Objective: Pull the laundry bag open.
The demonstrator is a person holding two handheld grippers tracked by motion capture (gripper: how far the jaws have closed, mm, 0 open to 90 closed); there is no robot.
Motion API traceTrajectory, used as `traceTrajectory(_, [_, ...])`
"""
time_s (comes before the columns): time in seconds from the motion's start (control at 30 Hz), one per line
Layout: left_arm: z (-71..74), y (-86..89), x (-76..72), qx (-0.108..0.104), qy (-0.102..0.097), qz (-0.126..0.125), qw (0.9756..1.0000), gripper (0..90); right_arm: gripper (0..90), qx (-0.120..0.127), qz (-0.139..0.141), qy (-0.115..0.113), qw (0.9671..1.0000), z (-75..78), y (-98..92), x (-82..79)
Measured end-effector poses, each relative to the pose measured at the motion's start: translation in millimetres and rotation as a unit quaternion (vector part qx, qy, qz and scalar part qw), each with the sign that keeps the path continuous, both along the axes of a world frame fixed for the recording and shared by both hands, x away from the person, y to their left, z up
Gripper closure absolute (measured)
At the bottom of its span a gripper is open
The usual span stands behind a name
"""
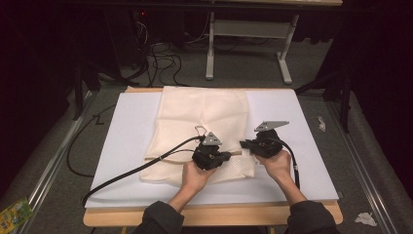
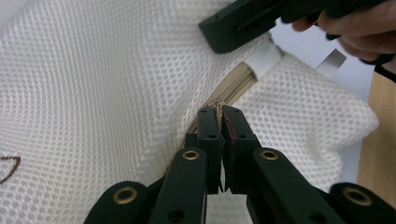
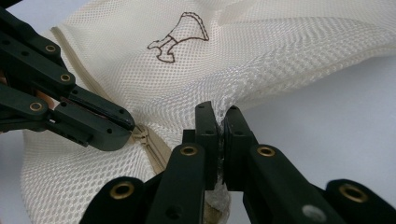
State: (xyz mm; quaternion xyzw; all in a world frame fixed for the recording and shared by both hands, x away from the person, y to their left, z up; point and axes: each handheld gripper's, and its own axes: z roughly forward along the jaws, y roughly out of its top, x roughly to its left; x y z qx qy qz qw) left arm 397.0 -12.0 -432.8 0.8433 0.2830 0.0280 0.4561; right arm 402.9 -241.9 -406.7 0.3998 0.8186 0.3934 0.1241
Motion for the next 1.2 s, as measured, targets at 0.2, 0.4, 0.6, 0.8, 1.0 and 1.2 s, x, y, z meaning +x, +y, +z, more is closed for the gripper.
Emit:
traceTrajectory(0.2, [0.9, 2.5, -0.7, -0.003, -0.004, 0.002, 1.0000, 87.4, 88.6, 0.001, -0.001, -0.005, 1.0000, 0.3, -5.0, -1.2])
traceTrajectory(0.4, [1.5, 6.5, -1.7, 0.004, -0.007, 0.007, 0.9999, 87.4, 88.6, 0.002, -0.004, -0.004, 1.0000, -0.9, -6.7, -1.8])
traceTrajectory(0.6, [4.4, 10.9, -2.6, 0.005, -0.012, 0.013, 0.9998, 87.4, 88.6, 0.003, -0.006, -0.004, 1.0000, -0.8, -9.3, -1.7])
traceTrajectory(0.8, [4.3, 21.2, -1.5, 0.007, -0.012, 0.022, 0.9997, 87.4, 88.7, 0.003, -0.009, -0.005, 0.9999, -1.7, -9.7, -1.2])
traceTrajectory(1.0, [5.7, 25.1, -2.3, 0.004, -0.014, 0.026, 0.9996, 87.4, 88.7, 0.001, -0.008, -0.005, 1.0000, -2.5, -9.9, -0.6])
traceTrajectory(1.2, [4.9, 28.9, -1.7, 0.005, -0.014, 0.031, 0.9994, 87.4, 88.7, 0.000, -0.012, -0.004, 0.9999, -3.5, -10.4, -0.3])
